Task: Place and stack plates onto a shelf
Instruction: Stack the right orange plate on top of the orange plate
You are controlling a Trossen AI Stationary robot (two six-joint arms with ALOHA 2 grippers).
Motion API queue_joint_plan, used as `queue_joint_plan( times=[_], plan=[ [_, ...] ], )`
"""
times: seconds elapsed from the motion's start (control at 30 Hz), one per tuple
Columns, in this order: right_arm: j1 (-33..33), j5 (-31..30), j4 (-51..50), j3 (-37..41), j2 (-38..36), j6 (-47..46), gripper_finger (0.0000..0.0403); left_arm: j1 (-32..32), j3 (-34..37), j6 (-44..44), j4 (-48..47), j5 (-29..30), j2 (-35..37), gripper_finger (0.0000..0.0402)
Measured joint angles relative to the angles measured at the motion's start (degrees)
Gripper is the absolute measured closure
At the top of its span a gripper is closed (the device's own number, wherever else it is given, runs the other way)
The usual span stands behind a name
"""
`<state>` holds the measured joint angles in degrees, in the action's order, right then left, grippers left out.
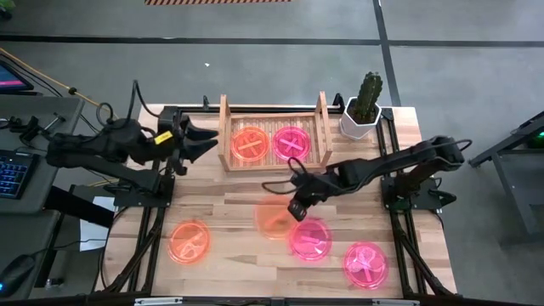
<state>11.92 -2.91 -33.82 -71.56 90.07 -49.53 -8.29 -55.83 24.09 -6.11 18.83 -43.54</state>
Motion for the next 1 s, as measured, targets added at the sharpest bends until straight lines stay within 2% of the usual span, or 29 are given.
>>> queue_joint_plan(
  times=[0.17, 0.33, 0.5, 0.67, 0.8, 1.0],
  plan=[
    [-2.94, -0.92, 13.44, 9.30, -2.21, -8.02, 0.0403, 0.00, 0.00, -2.30, -1.85, -1.36, 1.22, 0.0243],
    [-9.68, -1.39, 28.87, 15.33, -1.95, -13.41, 0.0403, 0.00, 0.00, -3.10, -2.51, -1.28, 1.18, 0.0243],
    [-18.48, -4.11, 27.29, 14.02, -0.12, -10.34, 0.0403, 0.00, 0.00, -3.77, -2.17, 0.94, 0.83, 0.0243],
    [-25.64, -4.16, 28.03, 11.00, 1.94, -5.42, 0.0403, 0.00, 0.00, -3.77, -1.11, 5.38, 0.00, 0.0243],
    [-28.95, -3.96, 28.15, 8.58, 4.07, -3.06, 0.0403, 0.02, 0.02, -3.38, -1.14, 8.79, -0.58, 0.0243],
    [-30.68, -5.04, 28.89, 6.24, 8.12, -4.23, 0.0403, -0.02, 0.02, -3.96, -0.70, 9.64, -1.53, 0.0243]
  ],
)
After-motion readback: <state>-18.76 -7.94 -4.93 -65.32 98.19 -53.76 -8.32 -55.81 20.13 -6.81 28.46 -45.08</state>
